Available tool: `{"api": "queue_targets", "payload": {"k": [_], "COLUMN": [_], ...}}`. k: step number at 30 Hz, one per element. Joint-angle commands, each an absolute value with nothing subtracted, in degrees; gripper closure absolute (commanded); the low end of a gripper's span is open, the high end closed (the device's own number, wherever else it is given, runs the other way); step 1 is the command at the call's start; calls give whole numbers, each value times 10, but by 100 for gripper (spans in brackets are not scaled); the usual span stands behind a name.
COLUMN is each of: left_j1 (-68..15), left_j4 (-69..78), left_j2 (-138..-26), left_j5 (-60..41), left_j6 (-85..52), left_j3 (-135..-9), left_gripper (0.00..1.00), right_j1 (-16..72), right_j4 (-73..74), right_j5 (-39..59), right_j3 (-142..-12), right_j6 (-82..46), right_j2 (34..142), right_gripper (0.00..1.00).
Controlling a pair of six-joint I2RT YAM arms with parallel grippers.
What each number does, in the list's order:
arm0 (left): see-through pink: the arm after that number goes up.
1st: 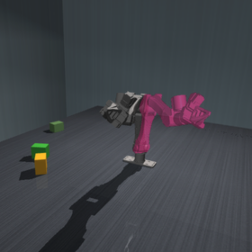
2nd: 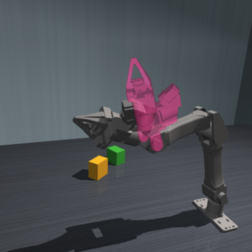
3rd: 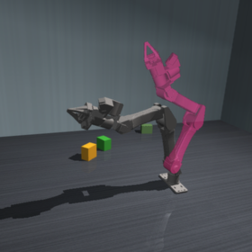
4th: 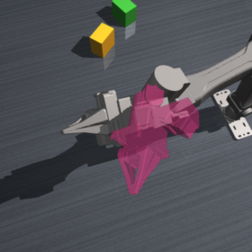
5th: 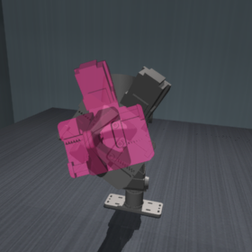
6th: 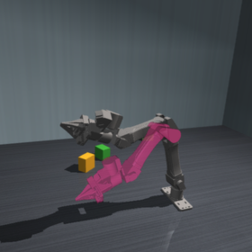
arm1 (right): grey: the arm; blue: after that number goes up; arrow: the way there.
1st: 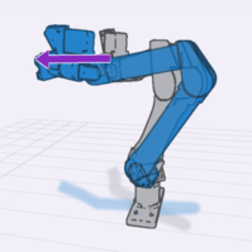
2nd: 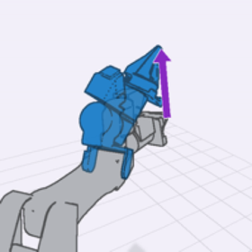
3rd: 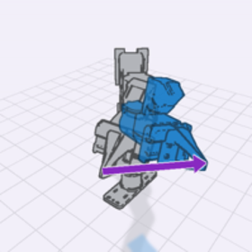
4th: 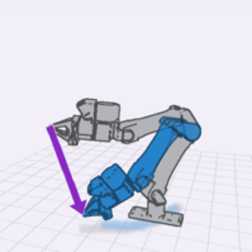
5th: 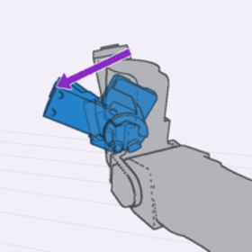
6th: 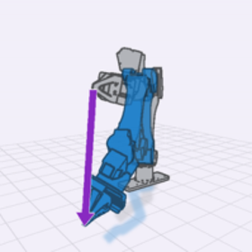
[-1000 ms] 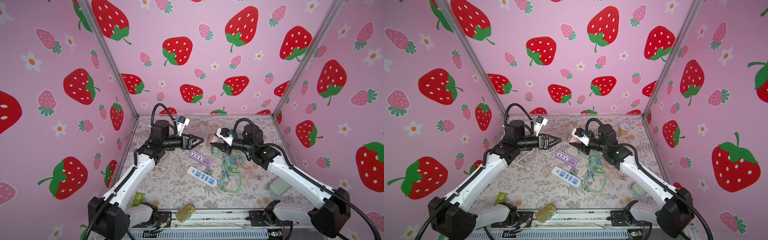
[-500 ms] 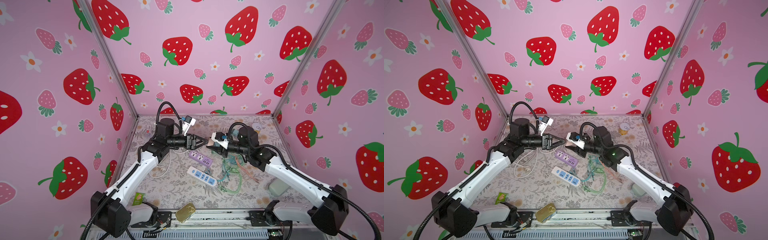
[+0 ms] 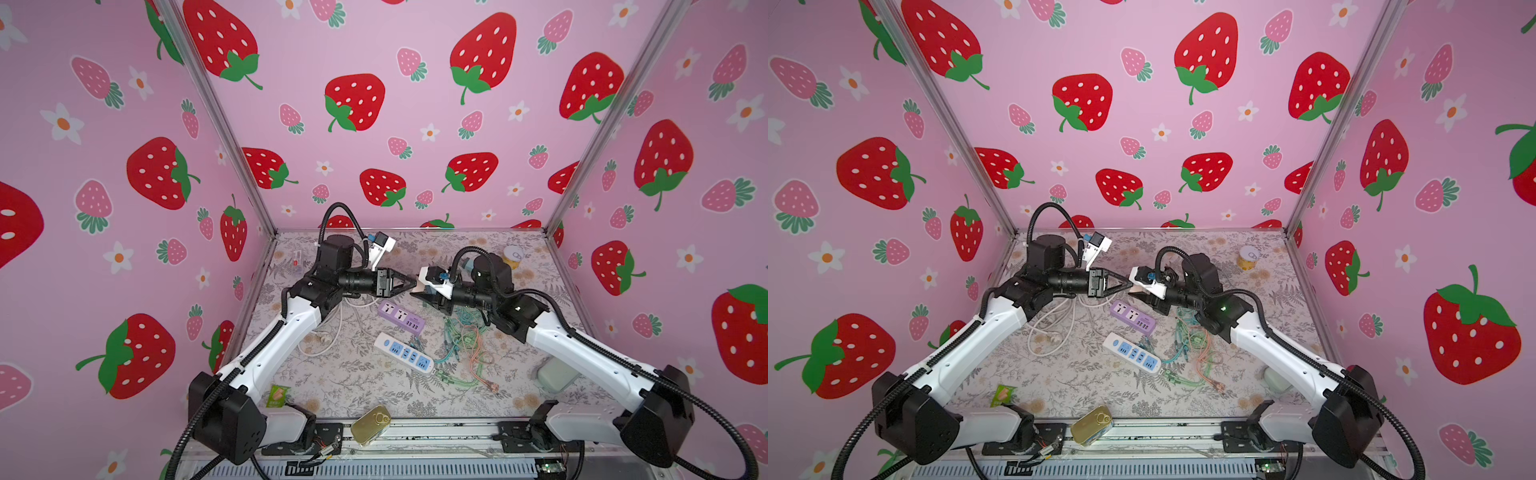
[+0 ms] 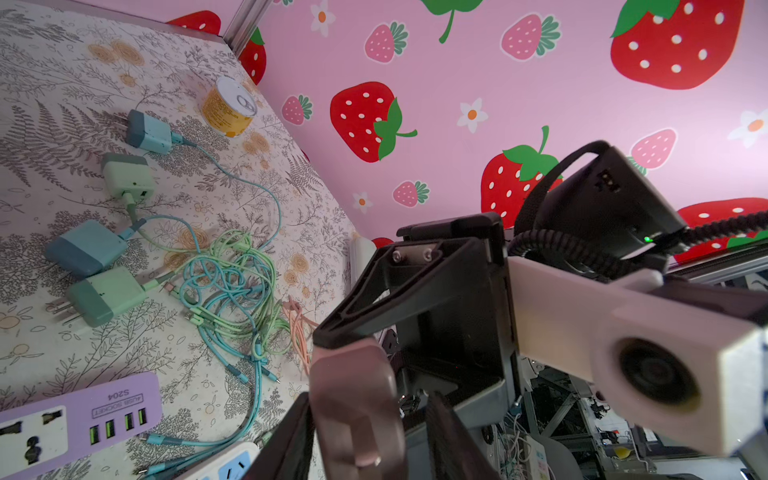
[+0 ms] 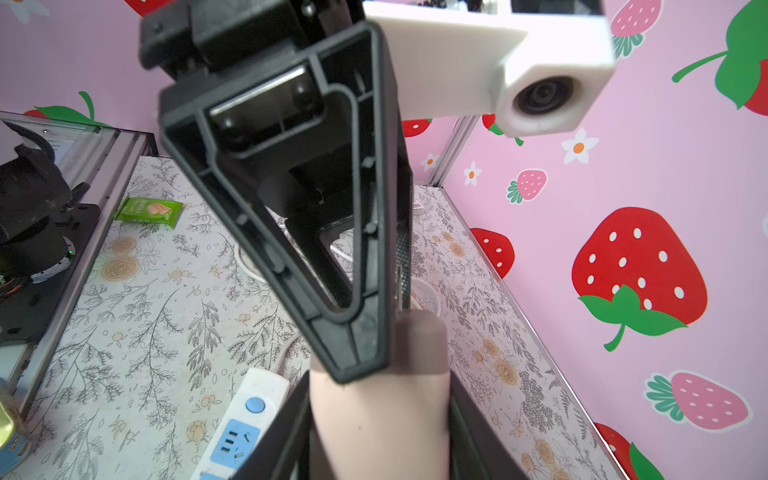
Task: Insert the plug
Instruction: 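Close the left gripper on the pink charger held by the right gripper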
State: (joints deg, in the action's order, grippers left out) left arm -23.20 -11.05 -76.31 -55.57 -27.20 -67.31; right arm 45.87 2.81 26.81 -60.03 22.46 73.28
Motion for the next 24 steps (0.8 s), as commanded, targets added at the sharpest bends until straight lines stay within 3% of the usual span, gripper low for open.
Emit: {"api": "queue_targets", "payload": {"k": [1,11,17,21,24], "left_j1": [-236,-239,-239,-239,-239], "left_j4": [-115,-117,-124,-116,-104], "left_j2": [-765,-770,-778,-779,-781], "left_j5": [-584,-585,-572,-548,-534], "left_j6": [-265,-262,-259,-259,-262], "left_j3": [-702,-706,-713,-713,-713], "left_gripper": [58,67,83,93,100], "right_j1": [463,464,464,463,460], "right_j4": [42,40,58,57,55], "right_j5": [264,258,239,209,198], "right_j3": [-595,-590,-573,-571,-566], "right_j6": [242,251,244,215,184], "right_j2": [736,735,722,705,683], "right_gripper": [69,65,58,50,35]}}
